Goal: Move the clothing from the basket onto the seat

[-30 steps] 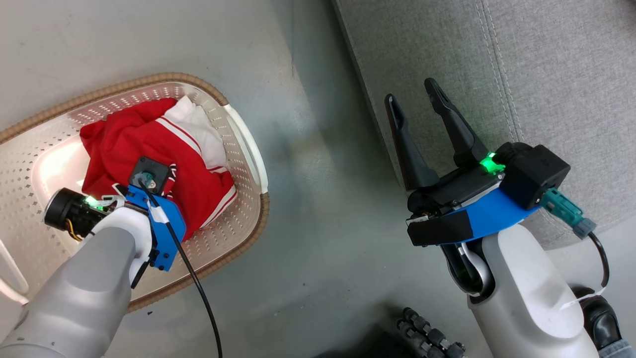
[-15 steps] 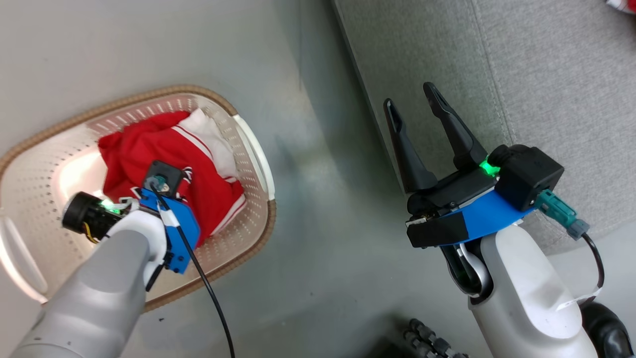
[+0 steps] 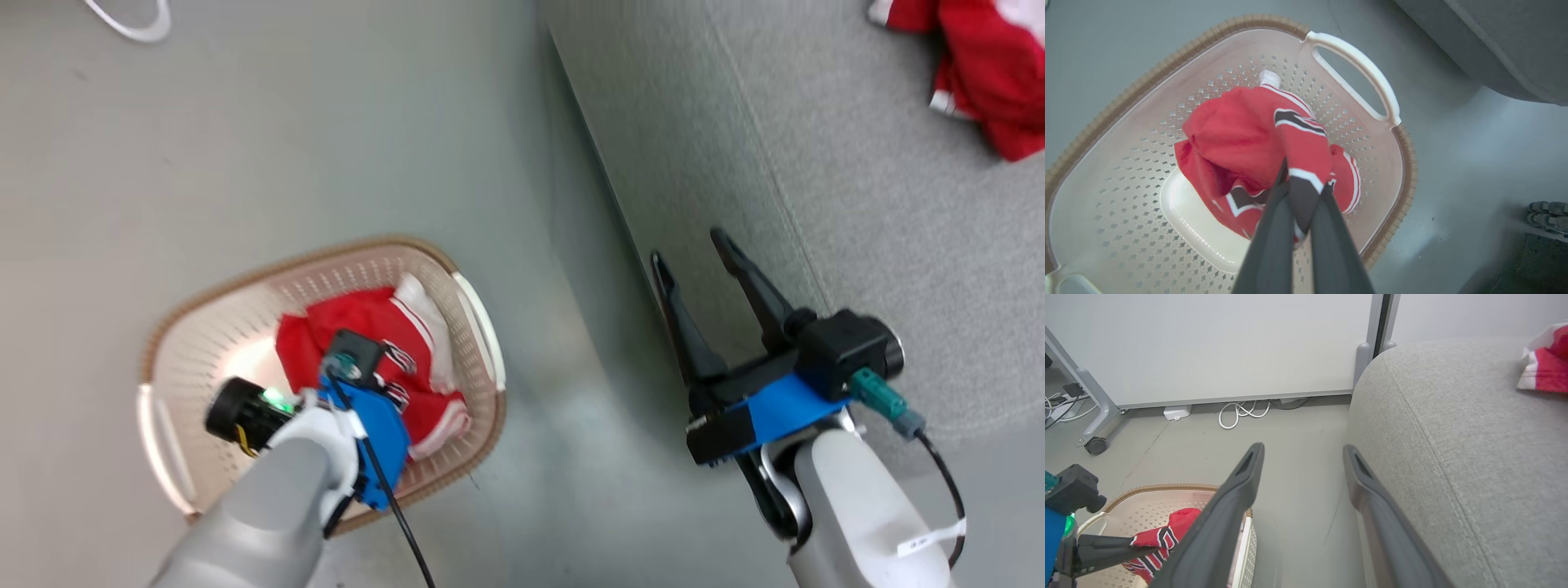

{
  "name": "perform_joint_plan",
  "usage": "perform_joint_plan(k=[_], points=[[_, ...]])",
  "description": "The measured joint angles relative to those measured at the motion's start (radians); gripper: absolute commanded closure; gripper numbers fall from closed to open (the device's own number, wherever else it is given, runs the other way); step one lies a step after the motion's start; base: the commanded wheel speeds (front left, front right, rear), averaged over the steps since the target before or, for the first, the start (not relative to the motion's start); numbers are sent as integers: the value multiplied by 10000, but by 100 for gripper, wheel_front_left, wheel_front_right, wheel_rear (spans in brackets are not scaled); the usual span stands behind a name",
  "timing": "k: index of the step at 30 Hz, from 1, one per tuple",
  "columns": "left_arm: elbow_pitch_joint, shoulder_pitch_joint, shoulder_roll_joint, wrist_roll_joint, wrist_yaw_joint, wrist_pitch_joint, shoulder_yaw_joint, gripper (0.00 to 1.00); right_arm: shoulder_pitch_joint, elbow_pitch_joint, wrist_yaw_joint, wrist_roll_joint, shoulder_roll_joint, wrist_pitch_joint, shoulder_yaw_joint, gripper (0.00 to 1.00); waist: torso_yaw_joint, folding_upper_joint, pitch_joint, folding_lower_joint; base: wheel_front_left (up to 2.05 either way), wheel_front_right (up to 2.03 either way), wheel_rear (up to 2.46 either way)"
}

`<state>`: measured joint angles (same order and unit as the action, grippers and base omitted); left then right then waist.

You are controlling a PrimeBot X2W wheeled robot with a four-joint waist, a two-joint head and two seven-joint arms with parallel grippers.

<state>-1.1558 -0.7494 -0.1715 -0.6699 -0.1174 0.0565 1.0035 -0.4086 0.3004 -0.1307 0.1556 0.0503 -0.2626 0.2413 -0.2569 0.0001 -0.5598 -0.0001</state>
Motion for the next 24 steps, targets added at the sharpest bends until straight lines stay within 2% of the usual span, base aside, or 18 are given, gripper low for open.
perform_joint_plan(k=[5,14,24], points=[[-109,260,495,-132,-65,274,138,100,544,326,0,-370,-2,4,-270,0,423,0,1082,-1,0,0,0],[115,679,955,-395,-117,690,627,100,1461,276,0,-610,-4,426,-546,0,1305,0,2921,-2,0,0,0],[1018,779,1147,-995,-121,851,1289,100,2365,-50,0,-610,-2,859,-723,0,2198,0,4432,-2,0,0,0]])
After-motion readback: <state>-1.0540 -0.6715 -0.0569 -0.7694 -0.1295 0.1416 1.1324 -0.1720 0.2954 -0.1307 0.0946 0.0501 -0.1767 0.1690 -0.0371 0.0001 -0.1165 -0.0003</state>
